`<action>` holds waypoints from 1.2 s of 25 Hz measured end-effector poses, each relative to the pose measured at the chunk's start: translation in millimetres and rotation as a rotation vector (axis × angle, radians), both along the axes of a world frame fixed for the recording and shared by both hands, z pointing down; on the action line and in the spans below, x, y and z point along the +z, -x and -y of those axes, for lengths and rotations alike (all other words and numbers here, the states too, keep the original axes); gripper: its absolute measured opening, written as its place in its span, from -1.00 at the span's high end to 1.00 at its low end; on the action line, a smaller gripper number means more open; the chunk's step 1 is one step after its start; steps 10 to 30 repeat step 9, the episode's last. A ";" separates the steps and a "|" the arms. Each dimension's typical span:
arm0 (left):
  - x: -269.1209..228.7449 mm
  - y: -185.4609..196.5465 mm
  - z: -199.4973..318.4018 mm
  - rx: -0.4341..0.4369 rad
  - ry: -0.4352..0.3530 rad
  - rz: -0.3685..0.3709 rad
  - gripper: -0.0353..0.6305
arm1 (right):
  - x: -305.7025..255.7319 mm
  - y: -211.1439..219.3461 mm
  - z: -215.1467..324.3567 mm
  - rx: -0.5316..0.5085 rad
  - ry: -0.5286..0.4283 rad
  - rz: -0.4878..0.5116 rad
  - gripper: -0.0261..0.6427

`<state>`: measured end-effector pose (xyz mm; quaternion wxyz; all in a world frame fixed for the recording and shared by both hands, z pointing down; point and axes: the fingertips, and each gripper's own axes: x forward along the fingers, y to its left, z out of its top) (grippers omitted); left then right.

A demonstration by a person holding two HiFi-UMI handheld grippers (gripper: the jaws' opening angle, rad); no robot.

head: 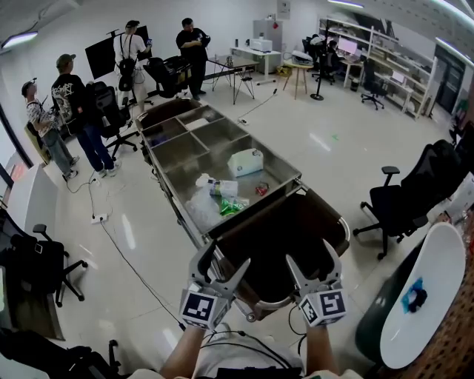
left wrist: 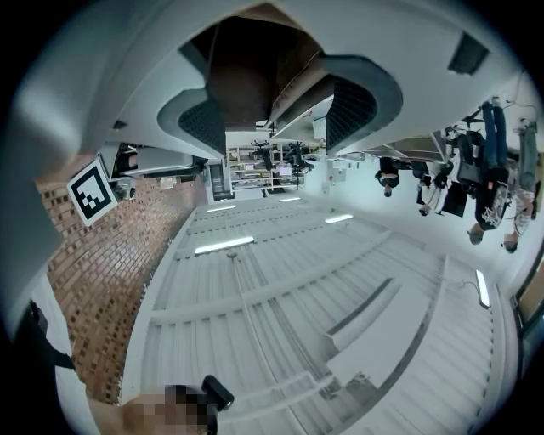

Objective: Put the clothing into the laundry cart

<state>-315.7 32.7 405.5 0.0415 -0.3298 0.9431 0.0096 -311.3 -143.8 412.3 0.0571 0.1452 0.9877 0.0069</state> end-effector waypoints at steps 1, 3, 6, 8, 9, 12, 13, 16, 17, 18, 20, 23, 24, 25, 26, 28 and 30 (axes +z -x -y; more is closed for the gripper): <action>0.4 -0.3 -0.8 -0.001 0.000 -0.001 -0.18 | 0.6 0.1 -1.7 -0.004 0.001 -0.003 -0.28; 2.0 -1.3 -2.0 0.001 0.001 -0.005 -0.18 | 3.0 0.3 -5.7 -0.012 0.001 -0.010 -0.28; 5.0 -1.2 -3.2 0.006 0.001 -0.009 -0.18 | 7.4 1.9 -14.6 -0.034 0.004 -0.025 -0.28; 7.1 -0.6 -3.8 0.010 0.004 -0.011 -0.18 | 9.3 2.9 -21.5 -0.052 0.006 -0.035 -0.28; 8.1 -0.3 -4.1 0.012 0.005 -0.012 -0.18 | 10.1 3.5 -24.6 -0.058 0.007 -0.039 -0.28; 8.1 -0.3 -4.1 0.012 0.005 -0.012 -0.18 | 10.1 3.5 -24.6 -0.058 0.007 -0.039 -0.28; 8.1 -0.3 -4.1 0.012 0.005 -0.012 -0.18 | 10.1 3.5 -24.6 -0.058 0.007 -0.039 -0.28; 8.1 -0.3 -4.1 0.012 0.005 -0.012 -0.18 | 10.1 3.5 -24.6 -0.058 0.007 -0.039 -0.28; 8.1 -0.3 -4.1 0.012 0.005 -0.012 -0.18 | 10.1 3.5 -24.6 -0.058 0.007 -0.039 -0.28; 8.1 -0.3 -4.1 0.012 0.005 -0.012 -0.18 | 10.1 3.5 -24.6 -0.058 0.007 -0.039 -0.28; 8.1 -0.3 -4.1 0.012 0.005 -0.012 -0.18 | 10.1 3.5 -24.6 -0.058 0.007 -0.039 -0.28; 8.1 -0.3 -4.1 0.012 0.005 -0.012 -0.18 | 10.1 3.5 -24.6 -0.058 0.007 -0.039 -0.28; 8.1 -0.3 -4.1 0.012 0.005 -0.012 -0.18 | 10.1 3.5 -24.6 -0.058 0.007 -0.039 -0.28; 8.1 -0.3 -4.1 0.012 0.005 -0.012 -0.18 | 10.1 3.5 -24.6 -0.058 0.007 -0.039 -0.28; 8.1 -0.3 -4.1 0.012 0.005 -0.012 -0.18 | 10.1 3.5 -24.6 -0.058 0.007 -0.039 -0.28; 8.1 -0.3 -4.1 0.012 0.005 -0.012 -0.18 | 10.1 3.5 -24.6 -0.058 0.007 -0.039 -0.28; 8.1 -0.3 -4.1 0.012 0.005 -0.012 -0.18 | 10.1 3.5 -24.6 -0.058 0.007 -0.039 -0.28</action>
